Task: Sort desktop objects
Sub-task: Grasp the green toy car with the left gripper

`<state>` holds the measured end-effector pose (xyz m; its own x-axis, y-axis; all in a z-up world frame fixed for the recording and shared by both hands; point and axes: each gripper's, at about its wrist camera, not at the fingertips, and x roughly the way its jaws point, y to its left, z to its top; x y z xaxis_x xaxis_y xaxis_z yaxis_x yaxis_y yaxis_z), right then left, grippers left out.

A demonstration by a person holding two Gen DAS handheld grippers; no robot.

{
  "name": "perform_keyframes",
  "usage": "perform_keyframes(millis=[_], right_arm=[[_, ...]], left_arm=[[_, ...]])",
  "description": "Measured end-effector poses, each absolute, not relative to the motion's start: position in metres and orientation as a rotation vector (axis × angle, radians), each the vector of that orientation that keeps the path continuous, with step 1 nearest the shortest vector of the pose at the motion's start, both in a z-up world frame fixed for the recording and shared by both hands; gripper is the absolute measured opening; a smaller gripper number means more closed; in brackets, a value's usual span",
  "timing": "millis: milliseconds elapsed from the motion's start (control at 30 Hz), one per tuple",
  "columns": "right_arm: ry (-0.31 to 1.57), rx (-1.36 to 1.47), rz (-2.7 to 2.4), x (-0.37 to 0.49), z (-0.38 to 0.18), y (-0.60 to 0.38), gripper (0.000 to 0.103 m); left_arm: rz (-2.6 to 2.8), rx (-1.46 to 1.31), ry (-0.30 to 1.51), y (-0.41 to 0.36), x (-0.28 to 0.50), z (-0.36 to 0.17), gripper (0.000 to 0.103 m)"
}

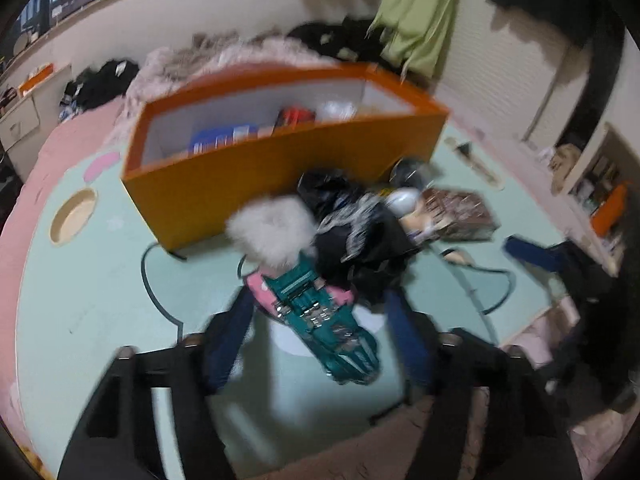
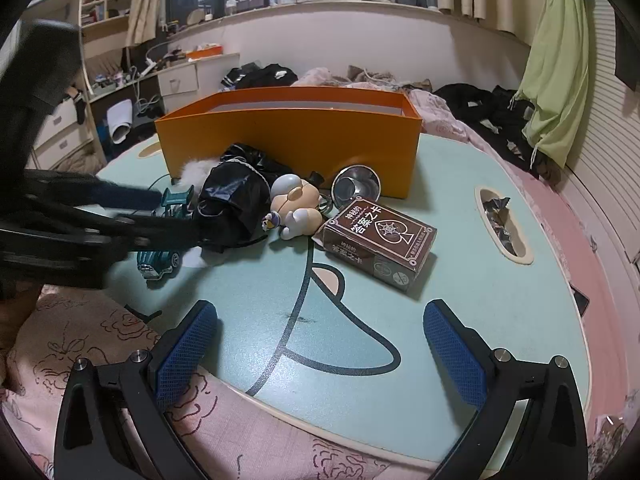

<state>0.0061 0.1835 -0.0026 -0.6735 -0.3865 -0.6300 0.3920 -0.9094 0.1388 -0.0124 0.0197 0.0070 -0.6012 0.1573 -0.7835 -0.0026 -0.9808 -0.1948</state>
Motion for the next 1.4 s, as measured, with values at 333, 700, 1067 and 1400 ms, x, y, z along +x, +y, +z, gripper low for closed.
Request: perform_keyframes(millis=[333,700,1067,1400], right_arm=[[0.009,0.950,-2.546,0.006,-0.002,0.184,0.103],[-0.134,0.922,-2.566,0.005,0.008,0.206,0.103],[0.017,0.912,-2.652,-0.018,0.026,0.218,0.099],[0.059,1.062,-2.482,-0.076,0.019,0.201,0.065]], left_arm=[[2.756,-1.238,-0.291,0.010,0.028,0.002,0.030],[2.867,-1.195,-0.270,0.005,0.041,0.003,0.029],[2.872,-1.182,-0.304,0.001,0.041,0.002,0.029],[2.865,-1.178,-0.325,-0.001,0.041,0.001,0.029]])
